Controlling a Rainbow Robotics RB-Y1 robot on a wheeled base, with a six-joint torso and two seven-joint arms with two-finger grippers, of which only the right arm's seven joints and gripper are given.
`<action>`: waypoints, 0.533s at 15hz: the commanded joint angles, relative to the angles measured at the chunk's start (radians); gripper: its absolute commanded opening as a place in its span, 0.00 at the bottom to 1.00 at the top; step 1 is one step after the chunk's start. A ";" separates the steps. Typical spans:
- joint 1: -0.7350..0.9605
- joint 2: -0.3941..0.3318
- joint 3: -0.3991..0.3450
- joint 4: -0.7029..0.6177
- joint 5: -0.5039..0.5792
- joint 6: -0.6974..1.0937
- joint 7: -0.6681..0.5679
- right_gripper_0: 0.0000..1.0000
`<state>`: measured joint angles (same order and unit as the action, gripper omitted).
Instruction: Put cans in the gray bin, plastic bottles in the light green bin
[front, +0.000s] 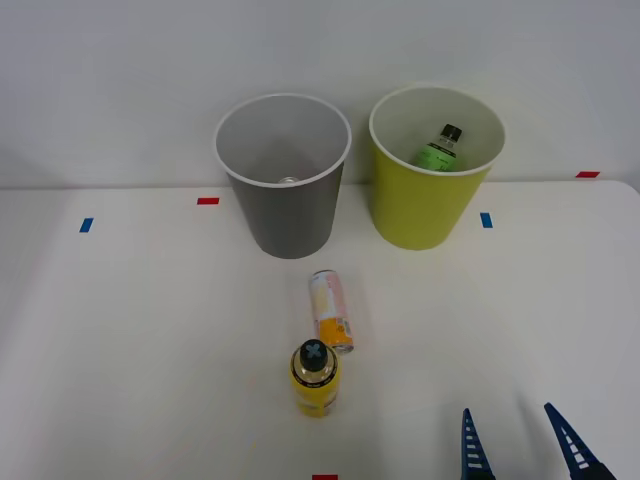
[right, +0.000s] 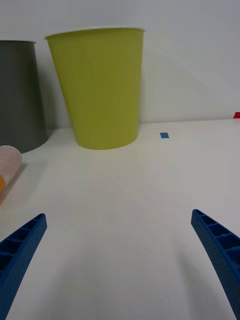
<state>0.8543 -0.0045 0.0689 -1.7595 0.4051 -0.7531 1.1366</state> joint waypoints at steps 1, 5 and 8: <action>0.000 0.000 0.000 0.000 0.000 0.000 0.000 1.00; 0.000 0.000 0.000 0.000 0.000 0.000 0.000 1.00; 0.000 0.000 0.000 0.000 0.000 0.000 0.000 1.00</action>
<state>0.8544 -0.0045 0.0690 -1.7595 0.4050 -0.7531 1.1366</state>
